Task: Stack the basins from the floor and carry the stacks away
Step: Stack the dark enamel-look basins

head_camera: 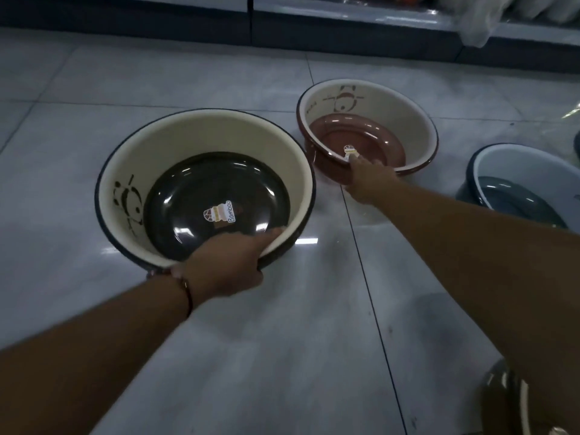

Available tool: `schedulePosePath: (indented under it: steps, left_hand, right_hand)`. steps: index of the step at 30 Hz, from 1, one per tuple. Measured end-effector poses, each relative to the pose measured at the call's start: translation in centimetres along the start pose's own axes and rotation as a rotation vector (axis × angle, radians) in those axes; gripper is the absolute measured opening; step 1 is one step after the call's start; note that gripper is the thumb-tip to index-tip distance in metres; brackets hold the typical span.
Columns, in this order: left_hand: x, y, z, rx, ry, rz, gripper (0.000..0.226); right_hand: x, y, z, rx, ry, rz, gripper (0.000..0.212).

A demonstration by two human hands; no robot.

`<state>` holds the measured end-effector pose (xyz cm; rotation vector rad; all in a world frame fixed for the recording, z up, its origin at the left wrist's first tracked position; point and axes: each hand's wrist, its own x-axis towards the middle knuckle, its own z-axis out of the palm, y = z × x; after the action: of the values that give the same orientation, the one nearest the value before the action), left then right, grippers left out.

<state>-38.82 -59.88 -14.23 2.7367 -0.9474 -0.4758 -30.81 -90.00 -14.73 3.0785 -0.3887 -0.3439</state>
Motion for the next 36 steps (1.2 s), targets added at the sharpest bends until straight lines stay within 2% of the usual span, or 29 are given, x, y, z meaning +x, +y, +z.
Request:
schedulePosePath:
  steps: [3, 6, 11, 16, 18, 24, 29, 31, 34, 36]
  left_hand:
    - [0.3, -0.4, -0.7, -0.005, 0.005, -0.014, 0.091]
    - [0.4, -0.3, -0.5, 0.018, 0.011, -0.003, 0.091]
    - [1.3, -0.7, -0.2, -0.005, -0.005, -0.013, 0.089]
    - [1.6, -1.1, 0.2, -0.035, -0.008, -0.003, 0.084]
    - [1.5, -1.4, 0.3, -0.053, -0.013, 0.000, 0.082]
    - [-2.7, -1.1, 1.2, -0.108, -0.133, 0.003, 0.063]
    - [-6.6, 0.7, 1.0, -0.043, -0.203, 0.036, 0.076]
    - [-7.2, 1.2, 1.0, -0.046, -0.185, 0.016, 0.074]
    - [-8.2, 1.0, 1.5, -0.027, -0.135, -0.009, 0.065]
    - [-8.9, 0.7, 2.5, 0.018, -0.116, -0.008, 0.061]
  right_hand:
    - [1.0, 0.2, -0.1, -0.018, 0.045, 0.016, 0.055]
    - [1.5, 0.6, 0.0, -0.086, 0.071, 0.036, 0.051]
    - [-0.1, 1.5, 1.4, -0.108, 0.160, -0.038, 0.026]
    - [-5.4, 3.1, 1.6, -0.053, 0.174, -0.043, 0.040]
    - [-8.4, 3.5, 1.6, -0.036, 0.180, -0.017, 0.039]
    - [-18.6, 3.6, 2.9, -0.093, -0.017, 0.028, 0.022]
    - [-25.4, 3.5, 1.4, -0.196, -0.274, -0.147, 0.028]
    - [-27.3, 4.3, 1.3, -0.216, -0.375, -0.184, 0.031]
    - [-28.3, 5.3, 1.7, -0.141, -0.442, -0.070, 0.051]
    - [-27.7, 6.4, 2.3, 0.122, -0.408, 0.106, 0.061]
